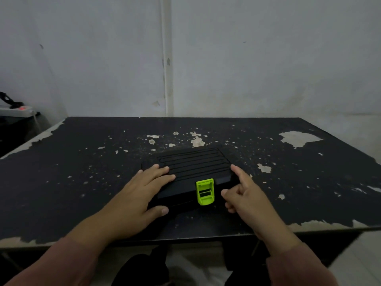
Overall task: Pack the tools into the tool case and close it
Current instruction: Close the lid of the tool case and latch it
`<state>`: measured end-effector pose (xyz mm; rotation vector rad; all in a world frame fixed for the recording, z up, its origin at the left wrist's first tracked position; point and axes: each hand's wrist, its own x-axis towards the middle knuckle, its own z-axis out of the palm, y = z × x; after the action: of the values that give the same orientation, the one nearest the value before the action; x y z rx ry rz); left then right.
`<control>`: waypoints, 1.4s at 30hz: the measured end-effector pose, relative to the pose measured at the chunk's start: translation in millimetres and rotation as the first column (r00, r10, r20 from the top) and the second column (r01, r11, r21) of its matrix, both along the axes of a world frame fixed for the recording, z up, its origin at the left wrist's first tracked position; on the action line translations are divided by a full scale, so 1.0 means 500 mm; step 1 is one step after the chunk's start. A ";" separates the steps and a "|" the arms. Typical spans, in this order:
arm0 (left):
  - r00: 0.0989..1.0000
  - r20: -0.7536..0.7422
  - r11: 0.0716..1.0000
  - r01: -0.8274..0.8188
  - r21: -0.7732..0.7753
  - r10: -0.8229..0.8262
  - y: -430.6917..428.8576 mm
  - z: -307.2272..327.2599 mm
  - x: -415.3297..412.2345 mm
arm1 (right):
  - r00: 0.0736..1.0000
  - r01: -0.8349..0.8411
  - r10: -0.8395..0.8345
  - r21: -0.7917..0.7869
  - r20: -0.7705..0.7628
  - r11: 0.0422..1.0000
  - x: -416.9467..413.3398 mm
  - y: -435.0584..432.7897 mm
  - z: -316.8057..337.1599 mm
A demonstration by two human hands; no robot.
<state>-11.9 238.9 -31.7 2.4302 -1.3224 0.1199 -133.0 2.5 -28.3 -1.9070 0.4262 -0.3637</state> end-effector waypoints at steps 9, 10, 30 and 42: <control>0.981 0.026 0.979 -0.193 -0.060 0.194 -0.053 -0.002 0.051 | 0.996 -0.092 0.075 -0.589 -0.054 0.803 0.057 0.046 0.015; 0.976 0.026 0.975 -0.213 -0.065 0.215 -0.062 -0.001 0.053 | 0.998 -0.064 0.066 -0.653 -0.021 0.755 0.065 0.050 0.016; 0.819 -0.516 0.747 -0.503 -0.434 0.252 -0.089 -0.040 0.064 | 0.962 0.252 -0.262 -0.619 0.076 0.744 0.048 0.025 -0.052; 0.793 -0.579 0.705 -0.521 -0.481 0.191 -0.088 -0.045 0.070 | 0.991 0.041 -0.105 -0.567 -0.081 0.823 0.073 0.015 -0.046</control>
<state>22.8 195.2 -54.0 1.9127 -0.4334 0.0269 -96.4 10.1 -51.3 -2.5073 0.5026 -0.4764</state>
